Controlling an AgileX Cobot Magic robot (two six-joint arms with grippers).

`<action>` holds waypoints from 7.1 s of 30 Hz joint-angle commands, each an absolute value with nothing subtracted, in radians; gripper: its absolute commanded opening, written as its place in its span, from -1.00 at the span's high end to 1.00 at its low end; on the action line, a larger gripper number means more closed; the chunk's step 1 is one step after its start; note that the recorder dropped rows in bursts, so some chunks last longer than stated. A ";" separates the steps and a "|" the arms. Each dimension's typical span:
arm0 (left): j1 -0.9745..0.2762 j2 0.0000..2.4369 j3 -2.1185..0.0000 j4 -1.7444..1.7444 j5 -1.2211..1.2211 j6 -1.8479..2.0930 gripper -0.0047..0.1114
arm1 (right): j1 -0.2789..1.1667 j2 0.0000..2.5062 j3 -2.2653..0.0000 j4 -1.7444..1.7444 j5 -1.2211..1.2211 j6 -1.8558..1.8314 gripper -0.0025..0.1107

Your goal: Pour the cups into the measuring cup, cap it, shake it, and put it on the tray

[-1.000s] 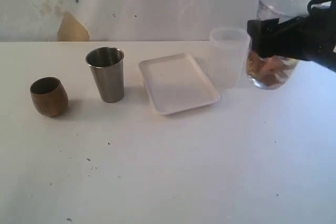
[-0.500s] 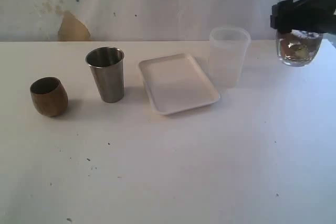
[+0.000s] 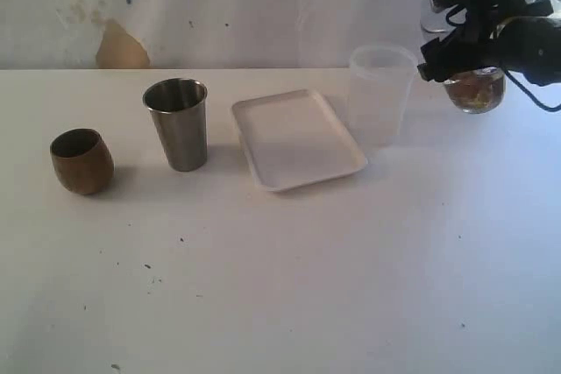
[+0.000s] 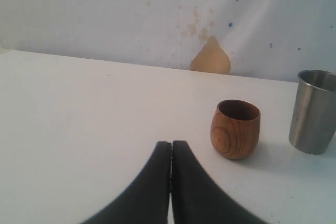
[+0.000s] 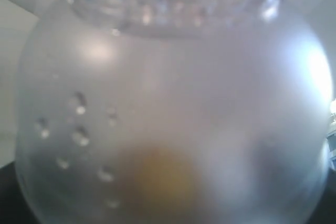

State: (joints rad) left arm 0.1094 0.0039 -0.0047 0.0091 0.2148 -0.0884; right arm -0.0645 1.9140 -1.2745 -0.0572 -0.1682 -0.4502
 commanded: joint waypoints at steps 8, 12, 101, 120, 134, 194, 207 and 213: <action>0.108 0.000 0.000 0.006 0.203 -0.088 0.90 | -0.071 1.947 -1.343 -0.055 -0.253 -0.653 0.96; 0.108 0.000 0.000 0.006 0.203 -0.088 0.90 | -0.073 1.947 -1.361 -0.052 -0.247 -0.676 0.96; 0.108 0.000 0.000 0.006 0.203 -0.088 0.90 | -0.100 2.071 -1.487 0.011 -0.418 -1.656 0.96; 0.108 0.000 0.000 0.006 0.203 -0.088 0.90 | -0.100 2.094 -1.488 0.009 -0.436 -1.761 0.96; 0.108 0.000 0.000 0.006 0.203 -0.088 0.90 | -0.100 2.117 -1.501 0.012 -0.442 -1.778 0.96; 0.108 0.000 0.000 0.008 0.203 -0.088 0.90 | -0.100 2.144 -1.563 0.051 -0.471 -1.993 0.96; 0.108 0.000 0.000 0.008 0.203 -0.088 0.90 | -0.100 2.144 -1.563 0.049 -0.473 -1.993 0.96; 0.108 0.000 0.000 0.008 0.203 -0.088 0.90 | -0.100 2.144 -1.563 0.049 -0.479 -1.986 0.96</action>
State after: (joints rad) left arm 0.1094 0.0039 -0.0047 0.0091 0.2131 -0.0884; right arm -0.0980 2.1602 -1.5494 0.0473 -0.4146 -1.9847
